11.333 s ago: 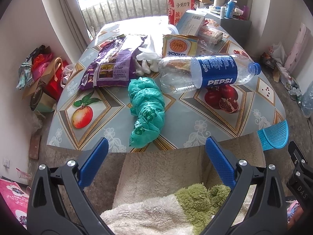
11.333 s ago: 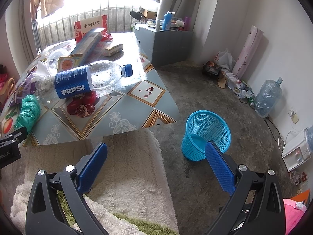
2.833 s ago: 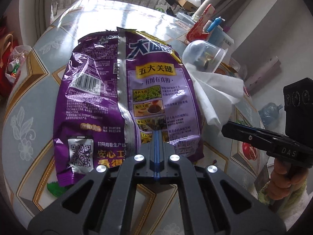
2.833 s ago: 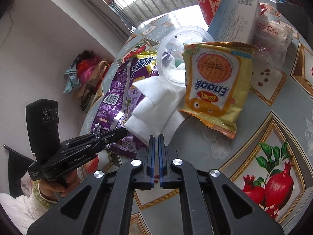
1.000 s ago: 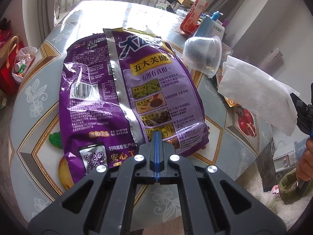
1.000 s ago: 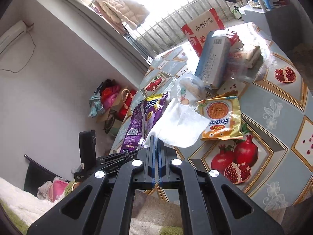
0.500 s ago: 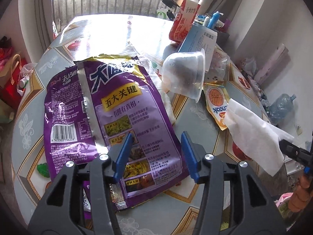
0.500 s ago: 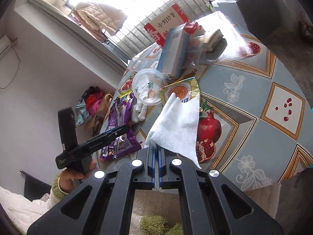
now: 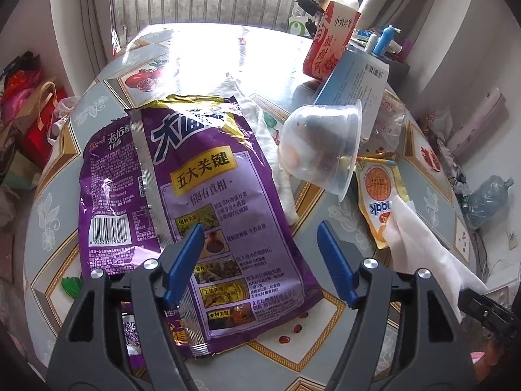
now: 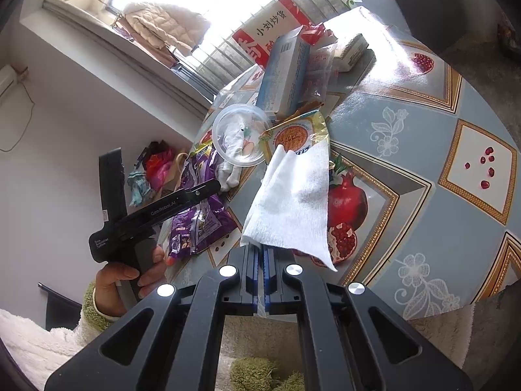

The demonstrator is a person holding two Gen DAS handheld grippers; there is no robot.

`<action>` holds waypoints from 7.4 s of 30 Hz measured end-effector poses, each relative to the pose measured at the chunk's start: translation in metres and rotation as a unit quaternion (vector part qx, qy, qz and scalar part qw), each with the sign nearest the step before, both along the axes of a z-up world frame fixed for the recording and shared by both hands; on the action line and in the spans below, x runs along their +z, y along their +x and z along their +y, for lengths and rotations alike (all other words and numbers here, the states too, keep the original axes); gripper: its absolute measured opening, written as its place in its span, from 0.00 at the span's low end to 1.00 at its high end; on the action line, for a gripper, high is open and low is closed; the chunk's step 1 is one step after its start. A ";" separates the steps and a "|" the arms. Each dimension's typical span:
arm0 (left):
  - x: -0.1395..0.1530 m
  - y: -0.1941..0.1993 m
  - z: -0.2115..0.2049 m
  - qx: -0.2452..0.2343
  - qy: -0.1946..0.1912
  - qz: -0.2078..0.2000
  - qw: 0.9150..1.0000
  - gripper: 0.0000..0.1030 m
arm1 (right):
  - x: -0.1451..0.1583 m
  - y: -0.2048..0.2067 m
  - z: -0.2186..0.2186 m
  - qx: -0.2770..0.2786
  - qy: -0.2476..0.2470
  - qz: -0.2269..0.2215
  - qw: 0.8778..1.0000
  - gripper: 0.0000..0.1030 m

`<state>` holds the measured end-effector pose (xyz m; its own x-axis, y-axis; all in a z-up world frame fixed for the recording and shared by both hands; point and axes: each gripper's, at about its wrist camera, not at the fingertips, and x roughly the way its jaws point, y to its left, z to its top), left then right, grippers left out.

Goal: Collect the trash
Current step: 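Lift the purple snack bag and white tissue off the table, then carry both items over the blue wastebasket and open both tools to drop them, then grasp the white glove with the left tool while the right tool grasps the Enaak packet, then close the left tool on the clear plastic cup while the right tool holds the packet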

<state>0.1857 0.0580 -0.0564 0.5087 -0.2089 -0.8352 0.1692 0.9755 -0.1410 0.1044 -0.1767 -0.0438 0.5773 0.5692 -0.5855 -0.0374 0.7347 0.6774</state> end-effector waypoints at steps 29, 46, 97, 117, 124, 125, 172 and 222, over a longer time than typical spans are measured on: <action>0.027 -0.036 0.046 0.007 -0.029 -0.023 0.999 0.03 | 0.009 -0.011 -0.007 -0.016 0.005 -0.018 1.000 0.03; 0.113 -0.074 0.069 0.018 -0.045 -0.158 0.986 0.00 | 0.054 -0.033 -0.022 -0.041 0.017 -0.105 0.994 0.03; -0.064 -0.035 -0.550 -0.496 -0.107 0.146 0.849 0.00 | -0.132 -0.144 -0.361 -0.460 0.098 0.045 0.881 0.03; -0.089 -0.023 -0.578 -0.422 -0.078 0.133 0.894 0.38 | -0.236 -0.144 -0.417 -0.526 0.162 0.121 0.826 0.43; -0.028 -0.025 -0.535 -0.410 -0.100 0.075 0.903 0.47 | -0.203 -0.148 -0.415 -0.520 0.133 0.103 0.837 0.44; -0.020 -0.024 -0.526 -0.408 -0.101 0.070 0.905 0.47 | -0.201 -0.145 -0.413 -0.516 0.119 0.114 0.841 0.44; 0.130 -0.032 0.022 -0.021 -0.059 -0.173 0.983 0.76 | 0.059 -0.015 -0.099 -0.175 -0.152 -0.045 0.972 0.61; -0.028 0.009 -0.035 -0.159 -0.112 0.014 0.981 0.00 | -0.014 0.042 -0.004 -0.029 -0.247 0.064 0.966 0.04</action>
